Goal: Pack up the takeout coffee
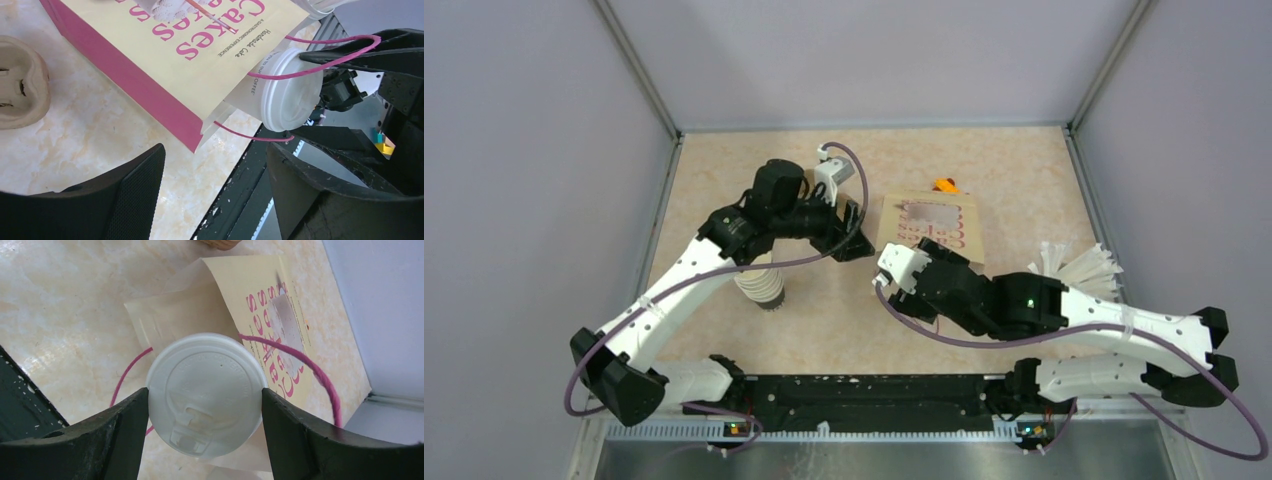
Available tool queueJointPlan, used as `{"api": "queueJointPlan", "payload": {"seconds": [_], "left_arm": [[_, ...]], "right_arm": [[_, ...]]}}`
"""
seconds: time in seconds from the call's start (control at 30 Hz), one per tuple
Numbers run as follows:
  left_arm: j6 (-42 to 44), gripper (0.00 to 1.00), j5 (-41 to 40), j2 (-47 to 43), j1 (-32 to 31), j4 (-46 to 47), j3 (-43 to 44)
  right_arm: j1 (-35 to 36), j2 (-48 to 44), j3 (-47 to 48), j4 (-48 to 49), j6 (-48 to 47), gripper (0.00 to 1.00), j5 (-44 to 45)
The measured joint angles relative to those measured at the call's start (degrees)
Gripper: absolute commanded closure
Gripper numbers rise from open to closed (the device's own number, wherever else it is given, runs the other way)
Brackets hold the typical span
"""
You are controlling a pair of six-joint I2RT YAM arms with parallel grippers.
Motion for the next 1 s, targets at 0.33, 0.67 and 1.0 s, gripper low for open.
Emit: {"api": "queueJointPlan", "payload": {"seconds": [0.33, 0.67, 1.0], "left_arm": [[0.66, 0.22, -1.05, -1.03, 0.00, 0.70, -2.69], [-4.00, 0.18, -0.76, -6.21, -1.88, 9.97, -15.26], [-5.18, 0.22, -9.18, -3.56, -3.72, 21.38, -16.26]], "right_arm": [[0.00, 0.35, -1.99, 5.44, -1.22, 0.44, 8.79], [-0.02, 0.00, -4.55, 12.46, -4.52, 0.44, 12.92], [-1.20, 0.00, -4.55, 14.80, -4.90, 0.44, 13.33]]}}
